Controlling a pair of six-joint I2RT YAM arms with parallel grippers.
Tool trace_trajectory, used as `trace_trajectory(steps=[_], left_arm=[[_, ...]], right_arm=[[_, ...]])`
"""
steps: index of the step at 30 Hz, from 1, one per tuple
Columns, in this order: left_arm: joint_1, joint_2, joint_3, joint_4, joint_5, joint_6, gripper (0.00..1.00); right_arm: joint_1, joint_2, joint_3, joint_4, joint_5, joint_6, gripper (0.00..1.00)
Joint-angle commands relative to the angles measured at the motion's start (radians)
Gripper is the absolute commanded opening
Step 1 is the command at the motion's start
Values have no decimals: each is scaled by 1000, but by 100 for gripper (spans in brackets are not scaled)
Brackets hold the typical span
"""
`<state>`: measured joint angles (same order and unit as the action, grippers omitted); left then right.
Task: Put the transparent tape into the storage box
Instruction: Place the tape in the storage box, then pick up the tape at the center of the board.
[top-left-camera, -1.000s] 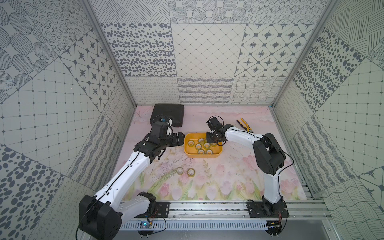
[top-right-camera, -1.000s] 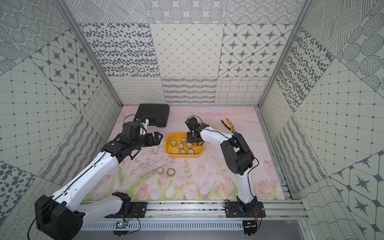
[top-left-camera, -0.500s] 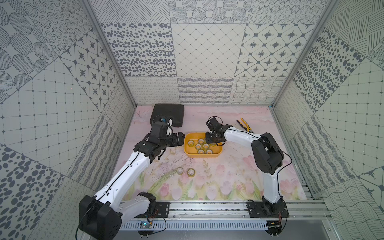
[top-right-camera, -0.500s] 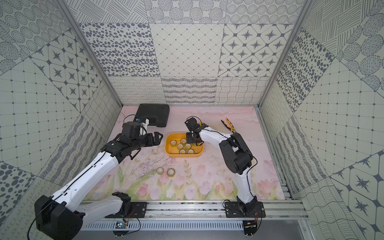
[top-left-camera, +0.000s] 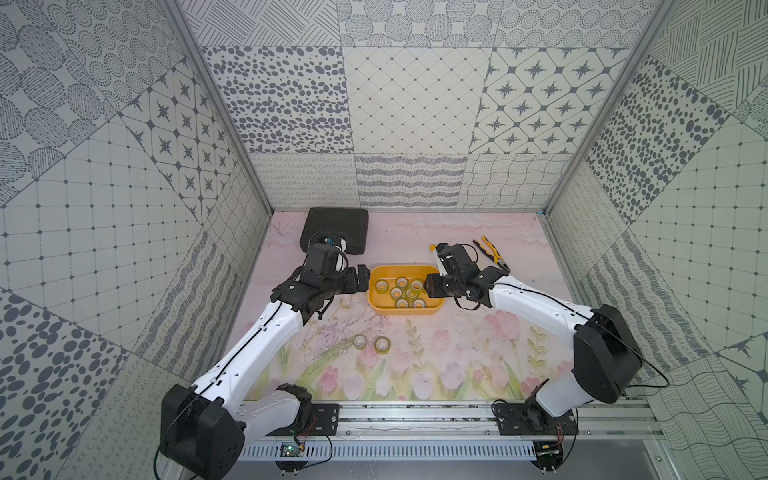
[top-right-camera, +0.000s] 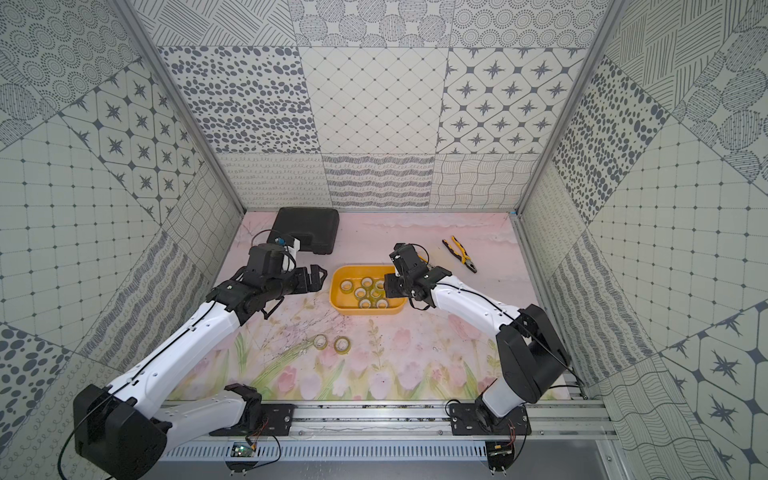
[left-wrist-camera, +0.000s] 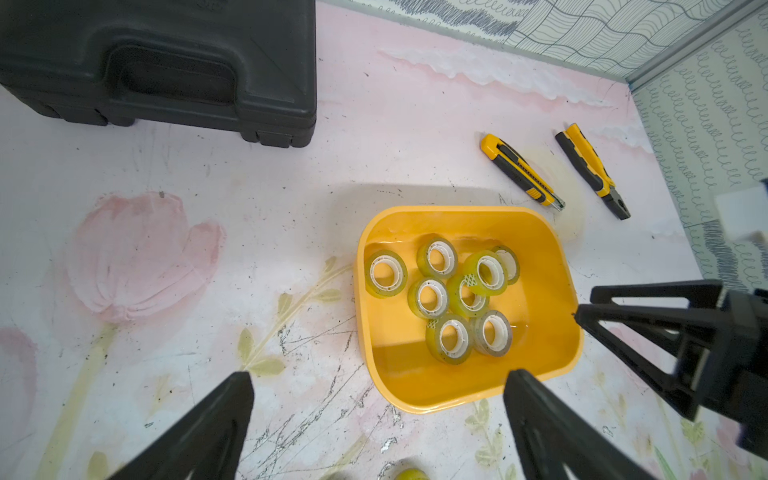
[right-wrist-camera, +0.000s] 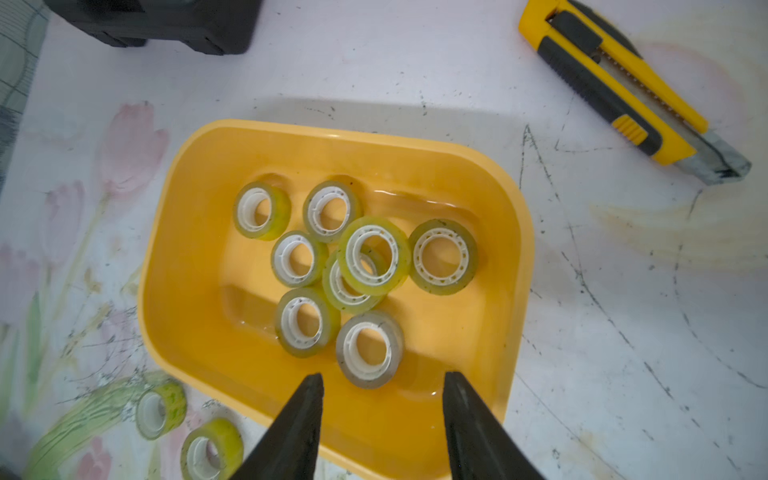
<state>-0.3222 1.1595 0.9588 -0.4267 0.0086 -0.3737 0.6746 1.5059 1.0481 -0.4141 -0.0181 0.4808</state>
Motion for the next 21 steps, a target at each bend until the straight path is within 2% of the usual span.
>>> trace_trajectory(steps=[1, 5, 11, 21], left_arm=[[-6, -7, -24, 48, -19, -17, 99], [-6, 9, -6, 62, -9, -11, 99], [-6, 18, -1, 70, -56, 25, 99], [0, -12, -13, 73, -87, 6, 99]], right_arm=[[25, -73, -73, 68, -55, 33, 51], [66, -139, -132, 76, -43, 40, 51], [125, -190, -190, 99, -18, 72, 51], [233, -162, -183, 86, 30, 106, 50]])
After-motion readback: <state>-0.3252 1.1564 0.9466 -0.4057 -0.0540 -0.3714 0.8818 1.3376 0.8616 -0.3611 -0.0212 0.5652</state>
